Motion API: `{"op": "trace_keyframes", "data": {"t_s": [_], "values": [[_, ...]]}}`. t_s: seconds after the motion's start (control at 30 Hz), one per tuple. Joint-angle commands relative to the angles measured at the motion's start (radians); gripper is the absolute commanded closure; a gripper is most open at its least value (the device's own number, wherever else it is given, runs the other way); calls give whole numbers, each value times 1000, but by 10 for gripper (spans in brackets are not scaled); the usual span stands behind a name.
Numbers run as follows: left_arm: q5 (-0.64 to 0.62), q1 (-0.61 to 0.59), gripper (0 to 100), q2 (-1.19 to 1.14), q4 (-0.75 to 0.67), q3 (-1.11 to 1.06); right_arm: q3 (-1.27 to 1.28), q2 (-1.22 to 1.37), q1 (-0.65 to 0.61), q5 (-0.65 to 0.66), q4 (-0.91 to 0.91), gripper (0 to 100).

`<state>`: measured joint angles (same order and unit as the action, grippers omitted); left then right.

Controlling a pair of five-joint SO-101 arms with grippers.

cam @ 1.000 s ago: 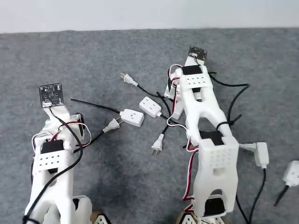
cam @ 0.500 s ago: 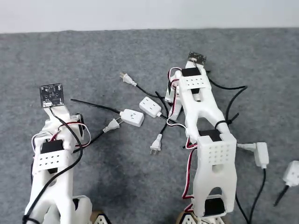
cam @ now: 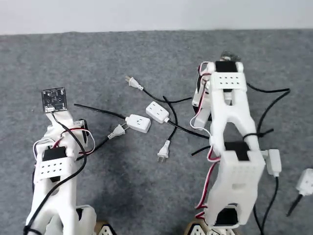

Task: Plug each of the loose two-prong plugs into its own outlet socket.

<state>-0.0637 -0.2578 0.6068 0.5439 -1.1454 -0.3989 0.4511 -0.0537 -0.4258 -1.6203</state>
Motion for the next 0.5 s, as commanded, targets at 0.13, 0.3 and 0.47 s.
{"op": "trace_keyframes", "data": {"t_s": [0.13, 0.3, 0.47], "values": [[17, -5, 885, 9, 74, 13, 256, -452, -203, 157, 19, 991], [18, -51, 885, 9, 275, 16, 500, -661, -369, 287, 110, 991], [81, -109, 884, 9, 298, 15, 793, -691, -558, 430, 271, 990]]}}
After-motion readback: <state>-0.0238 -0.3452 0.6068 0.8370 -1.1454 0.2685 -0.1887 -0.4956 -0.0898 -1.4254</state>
